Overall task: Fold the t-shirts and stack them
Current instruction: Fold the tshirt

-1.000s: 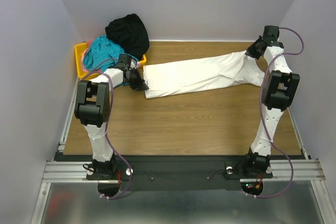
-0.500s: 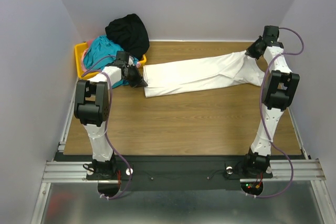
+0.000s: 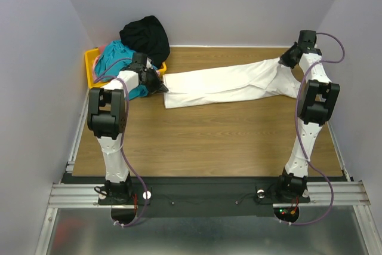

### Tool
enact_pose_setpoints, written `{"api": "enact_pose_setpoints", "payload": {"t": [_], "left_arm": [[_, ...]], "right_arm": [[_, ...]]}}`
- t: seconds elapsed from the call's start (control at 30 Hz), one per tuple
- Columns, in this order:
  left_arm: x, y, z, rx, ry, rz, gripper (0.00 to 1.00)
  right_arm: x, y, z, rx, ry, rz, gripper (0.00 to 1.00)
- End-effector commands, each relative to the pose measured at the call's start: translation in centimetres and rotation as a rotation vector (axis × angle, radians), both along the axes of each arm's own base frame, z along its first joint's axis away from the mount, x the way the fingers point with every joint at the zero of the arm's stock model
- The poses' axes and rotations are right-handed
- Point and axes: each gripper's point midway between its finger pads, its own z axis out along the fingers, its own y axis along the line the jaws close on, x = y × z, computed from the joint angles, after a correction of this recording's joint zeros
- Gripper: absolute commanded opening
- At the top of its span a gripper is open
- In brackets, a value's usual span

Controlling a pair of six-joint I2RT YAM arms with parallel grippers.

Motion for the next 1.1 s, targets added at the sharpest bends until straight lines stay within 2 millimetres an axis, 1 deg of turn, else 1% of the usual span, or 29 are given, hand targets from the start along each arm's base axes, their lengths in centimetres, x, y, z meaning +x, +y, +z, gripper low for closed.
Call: {"api": "enact_pose_setpoints", "payload": {"t": [0.0, 0.03, 0.07, 0.1, 0.13, 0.17, 0.2, 0.23, 0.27, 0.3, 0.33, 0.4, 0.43, 0.47, 0.5, 0.57, 0.6, 0.63, 0.67, 0.7, 0.73, 0.77, 0.8, 0.83, 0.87, 0.93, 0.97, 1.0, 1.07], "left_arm": [[1.7, 0.9, 2.5, 0.015, -0.062, 0.041, 0.14], [1.8, 1.4, 2.5, 0.039, -0.065, 0.066, 0.2], [1.9, 1.7, 2.8, 0.049, -0.072, 0.077, 0.45], [2.0, 1.9, 3.6, 0.056, -0.091, 0.09, 0.53], [2.3, 2.2, 4.1, 0.07, -0.107, 0.11, 0.61], [2.4, 2.3, 4.6, 0.069, -0.122, 0.118, 0.73], [2.5, 2.4, 5.4, 0.067, -0.141, 0.127, 0.77], [2.7, 2.3, 6.0, 0.064, -0.16, 0.136, 0.79], [2.9, 2.3, 6.4, 0.062, -0.176, 0.136, 0.82], [3.0, 2.1, 7.2, 0.057, -0.199, 0.132, 0.83], [3.1, 2.0, 7.4, 0.057, -0.208, 0.129, 0.84], [3.2, 1.2, 8.3, 0.064, -0.241, 0.099, 0.86], [3.2, 0.7, 8.4, 0.074, -0.25, 0.087, 0.86], [3.0, -0.4, 8.4, 0.086, -0.262, 0.054, 0.86], [2.8, -1.0, 8.3, 0.095, -0.266, 0.036, 0.86], [2.5, -2.4, 8.2, 0.124, -0.281, -0.002, 0.87], [1.8, -4.7, 8.0, 0.135, -0.288, -0.049, 0.87], [1.5, -5.5, 7.5, 0.166, -0.295, -0.086, 0.87], [1.0, -6.7, 7.2, 0.177, -0.299, -0.123, 0.87], [0.8, -7.9, 6.6, 0.189, -0.297, -0.156, 0.88], [-0.3, -10.1, 6.1, 0.205, -0.3, -0.222, 0.88], [-0.7, -11.1, 5.3, 0.21, -0.292, -0.25, 0.88], [-1.7, -12.8, 4.9, 0.206, -0.294, -0.296, 0.88], [-2.0, -13.6, 4.5, 0.205, -0.293, -0.318, 0.88], [-2.4, -14.2, 3.8, 0.206, -0.285, -0.337, 0.88], [-3.3, -15.7, 3.1, 0.208, -0.294, -0.382, 0.88], [-3.5, -16.0, 2.7, 0.212, -0.289, -0.392, 0.88], [-3.9, -16.0, 1.6, 0.219, -0.271, -0.402, 0.88], [-4.2, -16.3, 0.8, 0.22, -0.271, -0.414, 0.88]], "right_arm": [[1.8, -0.5, 2.7, -0.024, -0.083, -0.026, 0.0], [1.9, -0.6, 2.8, -0.025, -0.089, -0.026, 0.01], [2.1, -0.5, 3.2, -0.025, -0.098, -0.023, 0.03], [2.2, -0.6, 3.6, -0.027, -0.107, -0.023, 0.07], [2.3, -0.7, 3.9, -0.031, -0.115, -0.025, 0.2], [2.4, -0.8, 4.8, -0.036, -0.131, -0.025, 0.3], [2.4, -0.8, 5.4, -0.044, -0.14, -0.025, 0.39], [2.5, -0.9, 6.0, -0.052, -0.151, -0.025, 0.51], [2.5, -1.0, 7.2, -0.069, -0.171, -0.019, 0.55], [2.5, -1.1, 7.7, -0.079, -0.179, -0.015, 0.59], [2.4, -1.1, 8.2, -0.089, -0.187, -0.009, 0.59], [1.7, -1.0, 9.3, -0.108, -0.195, 0.012, 0.61], [1.4, -0.7, 9.6, -0.111, -0.197, 0.023, 0.61], [1.1, -0.3, 9.8, -0.103, -0.197, 0.046, 0.61], [0.0, 0.2, 9.4, -0.091, -0.176, 0.059, 0.61], [-1.1, 1.8, 8.6, -0.082, -0.149, 0.115, 0.61], [-1.8, 2.6, 8.3, -0.085, -0.135, 0.136, 0.61], [-2.3, 3.5, 8.0, -0.09, -0.124, 0.162, 0.6], [-3.6, 5.2, 7.0, -0.093, -0.091, 0.21, 0.6], [-4.3, 6.1, 6.5, -0.095, -0.075, 0.228, 0.6], [-5.6, 7.4, 5.8, -0.094, -0.048, 0.252, 0.6], [-6.3, 7.8, 5.3, -0.097, -0.032, 0.257, 0.6], [-6.9, 8.1, 4.8, -0.096, -0.018, 0.259, 0.6], [-7.5, 8.7, 4.6, -0.095, -0.009, 0.267, 0.6], [-8.6, 9.0, 3.7, -0.088, 0.018, 0.269, 0.59], [-9.4, 9.9, 3.2, -0.08, 0.034, 0.291, 0.59], [-9.8, 9.9, 2.6, -0.08, 0.048, 0.294, 0.59], [-10.3, 10.1, 2.0, -0.075, 0.064, 0.299, 0.59], [-10.7, 10.2, 1.6, -0.077, 0.075, 0.305, 0.59]]}}
